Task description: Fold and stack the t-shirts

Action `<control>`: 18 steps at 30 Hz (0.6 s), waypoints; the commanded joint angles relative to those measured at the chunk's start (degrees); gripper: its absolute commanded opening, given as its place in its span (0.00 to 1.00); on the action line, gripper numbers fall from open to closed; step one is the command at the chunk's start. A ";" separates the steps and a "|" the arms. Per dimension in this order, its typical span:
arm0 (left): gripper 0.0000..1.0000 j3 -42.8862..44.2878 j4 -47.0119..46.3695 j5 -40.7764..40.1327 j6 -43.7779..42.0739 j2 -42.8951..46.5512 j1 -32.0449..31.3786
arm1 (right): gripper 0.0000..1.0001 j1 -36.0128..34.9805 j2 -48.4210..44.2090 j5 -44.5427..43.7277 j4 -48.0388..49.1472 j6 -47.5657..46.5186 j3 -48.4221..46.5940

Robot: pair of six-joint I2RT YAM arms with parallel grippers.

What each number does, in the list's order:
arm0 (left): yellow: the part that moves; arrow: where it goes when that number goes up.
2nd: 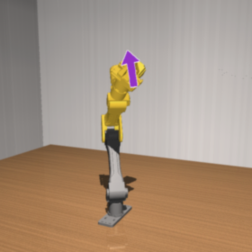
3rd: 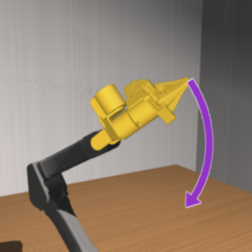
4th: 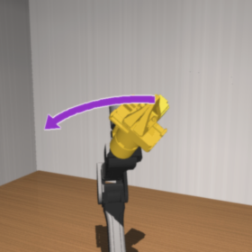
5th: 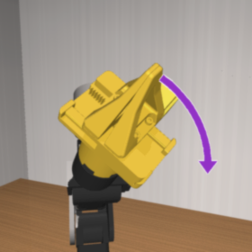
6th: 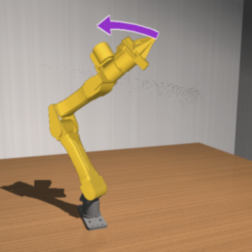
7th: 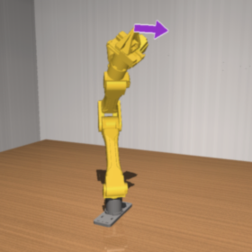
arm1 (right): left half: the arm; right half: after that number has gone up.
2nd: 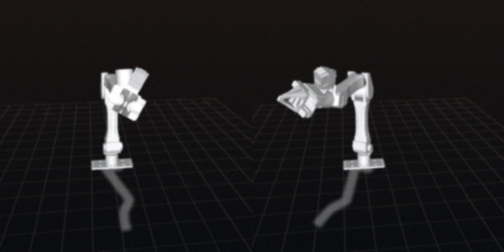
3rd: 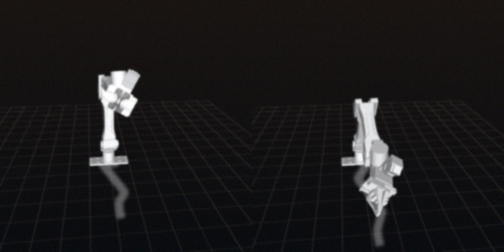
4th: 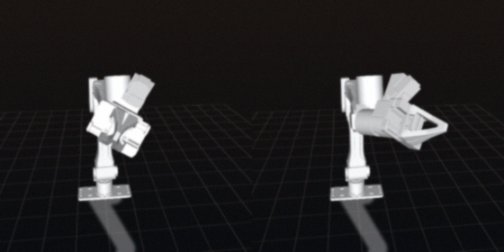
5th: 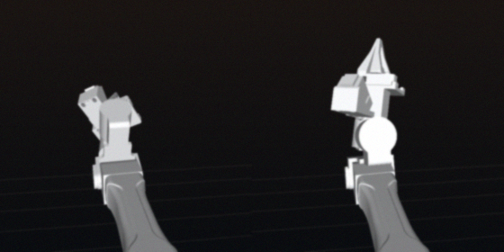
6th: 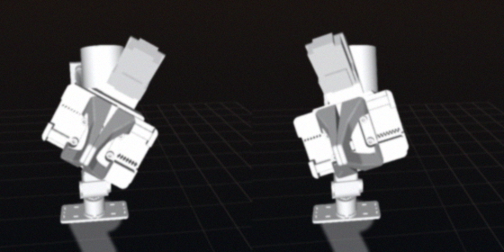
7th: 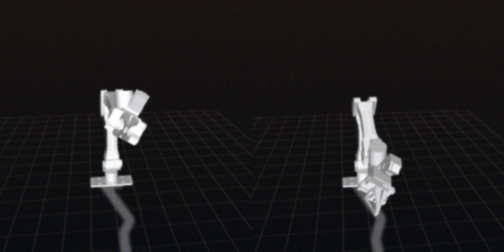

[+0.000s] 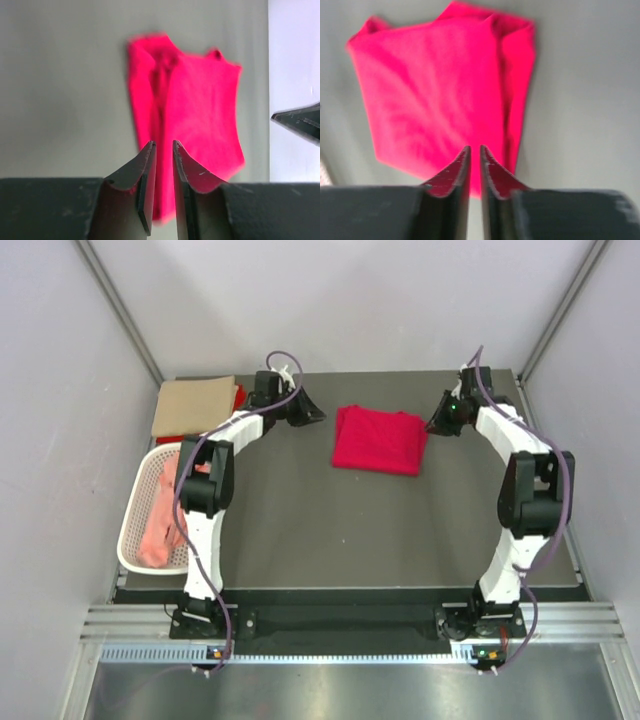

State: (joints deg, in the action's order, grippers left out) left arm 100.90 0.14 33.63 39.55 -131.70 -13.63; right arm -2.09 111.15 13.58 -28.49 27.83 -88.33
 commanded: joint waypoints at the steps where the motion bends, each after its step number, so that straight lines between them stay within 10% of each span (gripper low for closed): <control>1: 0.24 -6.05 -0.41 2.14 -4.92 9.00 -2.71 | 0.09 -0.63 -6.91 6.79 1.16 -3.48 3.69; 18: 0.23 -13.28 4.50 -3.09 -7.19 3.82 -8.35 | 0.10 -0.38 0.38 17.80 15.30 -6.12 21.26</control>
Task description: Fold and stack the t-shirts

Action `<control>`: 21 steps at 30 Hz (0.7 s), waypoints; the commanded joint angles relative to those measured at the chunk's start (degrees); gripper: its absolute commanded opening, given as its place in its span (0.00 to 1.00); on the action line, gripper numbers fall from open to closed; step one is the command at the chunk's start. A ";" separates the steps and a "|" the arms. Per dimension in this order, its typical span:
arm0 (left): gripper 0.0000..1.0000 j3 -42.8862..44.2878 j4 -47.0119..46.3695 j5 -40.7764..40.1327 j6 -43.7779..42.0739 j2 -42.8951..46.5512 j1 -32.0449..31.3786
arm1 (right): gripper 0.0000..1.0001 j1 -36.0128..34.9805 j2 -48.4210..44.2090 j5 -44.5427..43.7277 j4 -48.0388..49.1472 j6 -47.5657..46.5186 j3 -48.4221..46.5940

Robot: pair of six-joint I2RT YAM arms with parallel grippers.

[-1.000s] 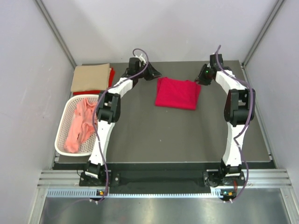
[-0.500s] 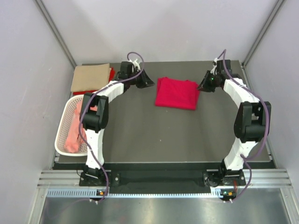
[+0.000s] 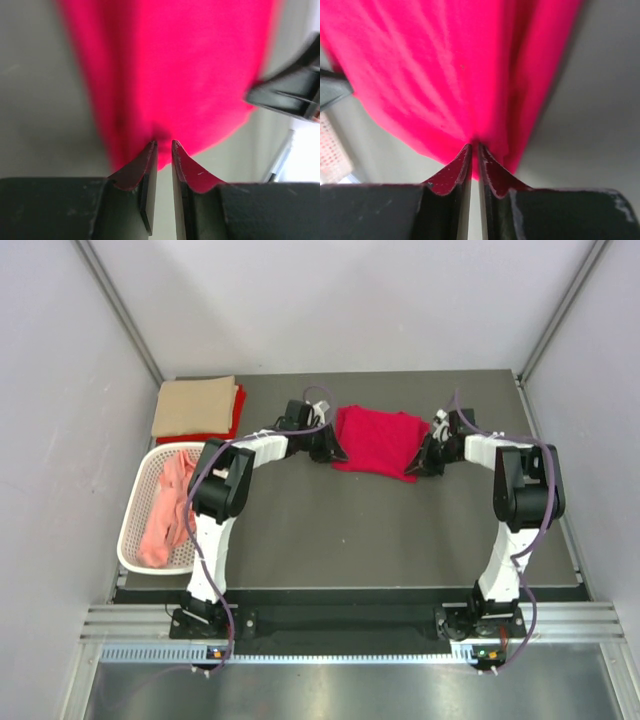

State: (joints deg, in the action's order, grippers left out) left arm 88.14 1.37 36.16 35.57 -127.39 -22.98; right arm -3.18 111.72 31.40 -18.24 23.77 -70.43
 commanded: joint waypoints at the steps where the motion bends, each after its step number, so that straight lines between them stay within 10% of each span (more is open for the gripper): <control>1: 0.23 -0.42 4.51 -6.53 -3.75 -0.66 1.27 | 0.11 1.15 -0.54 -0.02 5.49 -2.06 4.16; 21: 0.23 7.75 8.39 -3.99 -0.06 1.01 -2.15 | 0.15 -5.16 -0.73 11.91 8.21 5.66 -7.87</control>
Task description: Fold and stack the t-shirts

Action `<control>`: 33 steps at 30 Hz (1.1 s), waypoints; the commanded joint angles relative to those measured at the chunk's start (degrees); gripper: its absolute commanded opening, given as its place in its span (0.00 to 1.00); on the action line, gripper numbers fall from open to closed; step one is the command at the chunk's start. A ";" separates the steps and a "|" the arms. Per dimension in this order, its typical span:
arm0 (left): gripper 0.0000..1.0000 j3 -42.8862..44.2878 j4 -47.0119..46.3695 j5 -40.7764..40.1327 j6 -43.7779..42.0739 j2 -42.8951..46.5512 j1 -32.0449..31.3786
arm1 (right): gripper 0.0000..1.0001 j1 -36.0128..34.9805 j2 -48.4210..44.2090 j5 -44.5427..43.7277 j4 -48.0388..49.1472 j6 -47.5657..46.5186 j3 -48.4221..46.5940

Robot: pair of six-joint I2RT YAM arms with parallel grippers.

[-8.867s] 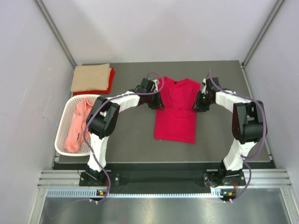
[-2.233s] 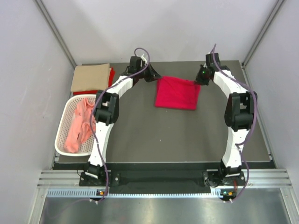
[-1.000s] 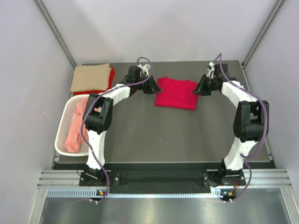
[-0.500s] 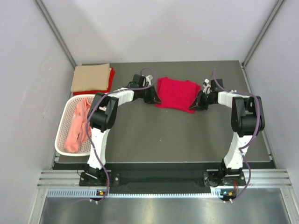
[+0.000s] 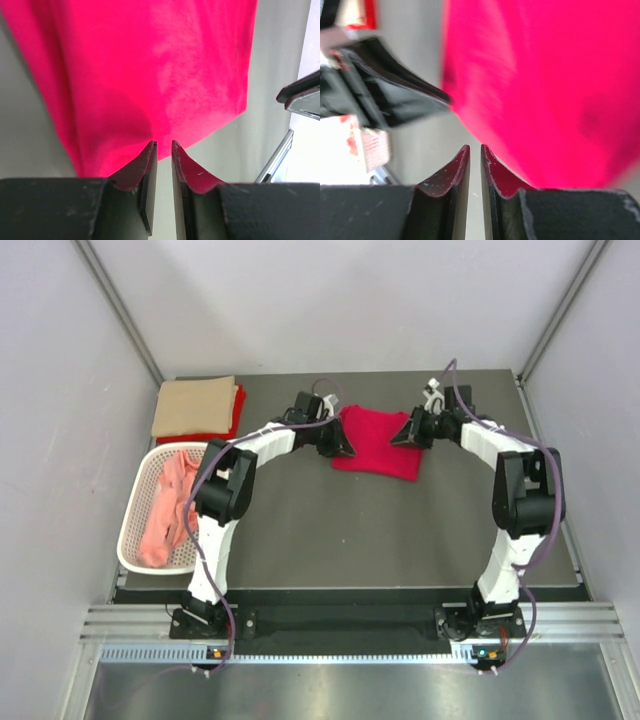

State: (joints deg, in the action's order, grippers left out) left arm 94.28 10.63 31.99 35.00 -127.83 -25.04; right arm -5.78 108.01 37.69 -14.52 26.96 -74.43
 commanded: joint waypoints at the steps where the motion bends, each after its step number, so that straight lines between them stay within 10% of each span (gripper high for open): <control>1: 0.23 1.52 -0.44 -0.08 0.33 1.18 -0.01 | 0.15 -3.00 5.26 7.12 6.68 3.18 -4.31; 16: 0.22 -4.28 3.08 -6.95 1.56 3.46 3.59 | 0.14 -1.08 7.14 5.90 6.97 -0.24 2.81; 33: 0.24 19.96 -18.19 10.64 8.50 -15.31 3.94 | 0.17 5.34 16.08 6.96 13.63 7.40 -8.45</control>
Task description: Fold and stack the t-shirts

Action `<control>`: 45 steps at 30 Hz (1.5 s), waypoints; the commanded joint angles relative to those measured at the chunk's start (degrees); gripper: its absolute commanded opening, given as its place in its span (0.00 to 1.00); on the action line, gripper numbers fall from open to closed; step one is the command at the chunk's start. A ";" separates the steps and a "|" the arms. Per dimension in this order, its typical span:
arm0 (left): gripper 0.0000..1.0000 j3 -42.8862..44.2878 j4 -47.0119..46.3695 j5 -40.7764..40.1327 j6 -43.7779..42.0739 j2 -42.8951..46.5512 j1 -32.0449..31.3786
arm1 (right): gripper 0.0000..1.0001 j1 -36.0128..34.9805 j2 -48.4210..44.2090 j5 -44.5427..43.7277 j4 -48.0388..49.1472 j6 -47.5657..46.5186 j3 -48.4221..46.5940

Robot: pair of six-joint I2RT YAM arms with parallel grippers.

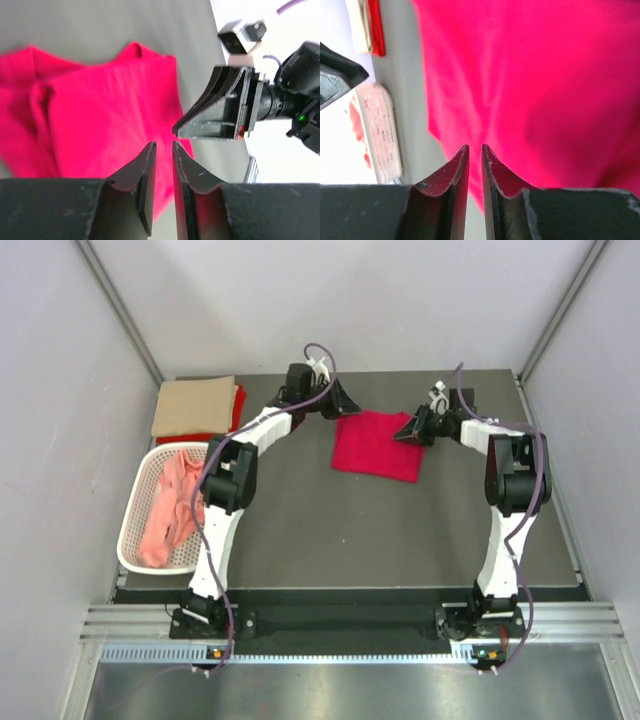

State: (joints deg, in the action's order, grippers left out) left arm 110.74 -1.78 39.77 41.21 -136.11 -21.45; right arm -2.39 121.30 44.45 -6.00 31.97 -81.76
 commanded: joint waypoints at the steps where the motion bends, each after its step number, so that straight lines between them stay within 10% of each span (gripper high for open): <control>1: 0.24 5.69 -6.56 2.77 4.21 -8.54 0.62 | 0.17 1.95 3.42 0.20 5.56 3.70 -1.04; 9: 0.24 8.80 -11.93 1.10 10.81 -16.03 4.57 | 0.20 5.47 6.06 -1.55 6.53 2.23 -1.30; 18: 0.26 0.90 -14.31 6.99 8.28 -3.13 7.39 | 0.33 5.56 -4.64 -4.72 -1.20 -0.67 -0.33; 29: 0.41 -7.03 7.84 -0.83 -8.95 6.21 7.92 | 0.70 5.47 -12.31 -19.04 -11.75 -7.62 2.56; 45: 0.58 4.11 18.03 -8.83 -16.77 -5.38 5.55 | 0.80 2.92 -1.33 -24.58 -11.23 -10.34 -1.21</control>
State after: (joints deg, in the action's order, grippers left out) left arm 109.69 13.52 33.95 28.01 -138.85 -15.44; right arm 1.54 117.84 22.72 -16.95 23.53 -81.89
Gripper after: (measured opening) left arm 0.574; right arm 0.794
